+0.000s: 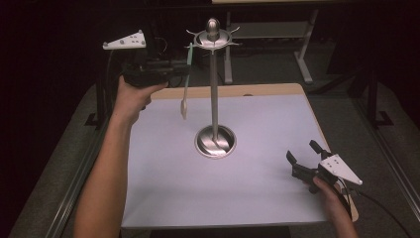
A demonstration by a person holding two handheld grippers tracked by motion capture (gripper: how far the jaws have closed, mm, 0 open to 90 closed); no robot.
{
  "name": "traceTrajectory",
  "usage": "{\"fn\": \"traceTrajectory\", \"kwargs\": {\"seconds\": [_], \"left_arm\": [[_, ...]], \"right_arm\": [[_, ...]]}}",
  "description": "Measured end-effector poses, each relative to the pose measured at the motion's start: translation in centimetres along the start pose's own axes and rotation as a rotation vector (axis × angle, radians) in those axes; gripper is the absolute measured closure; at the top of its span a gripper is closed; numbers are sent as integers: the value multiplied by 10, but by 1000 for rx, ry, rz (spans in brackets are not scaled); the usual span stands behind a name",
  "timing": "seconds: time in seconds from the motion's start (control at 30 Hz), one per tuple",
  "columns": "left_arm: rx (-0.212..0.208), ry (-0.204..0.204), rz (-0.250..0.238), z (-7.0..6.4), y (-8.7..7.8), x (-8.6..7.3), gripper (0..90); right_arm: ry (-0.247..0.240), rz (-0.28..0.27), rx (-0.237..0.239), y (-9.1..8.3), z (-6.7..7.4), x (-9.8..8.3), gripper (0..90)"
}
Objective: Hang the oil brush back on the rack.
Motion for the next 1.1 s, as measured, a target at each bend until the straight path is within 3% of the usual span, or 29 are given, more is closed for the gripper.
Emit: {"fn": "traceTrajectory", "kwargs": {"seconds": [0.17, 0.4, 0.47, 0.57, 0.83, 1.1], "left_arm": [[17, 13, 37, -1, -2, -4, 696], [60, -20, 83, 1, -11, -16, 603], [70, -23, 109, -1, -14, -22, 580], [123, -28, 169, -4, -20, -36, 543], [192, -48, 228, -11, -37, -62, 457], [262, -76, 296, -29, -56, -95, 376]], "right_arm": [[0, 1, 1, 0, 0, 0, 104], [2, 2, 2, 0, -1, 0, 104], [6, 4, 4, 0, -1, 0, 104], [8, 1, 6, 0, -1, 0, 104], [12, 0, 12, 0, -1, 0, 104], [4, 1, 8, 0, -1, 0, 104]]}}
Point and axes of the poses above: each handheld gripper's, and its own axes: y roughly forward along the jaws, x roughly out of its top, z roughly to its left, the point moved 3 cm from there along y, roughly forward along the jaws, and after that the axes turned 1 degree about y, right-handed, at the moved point
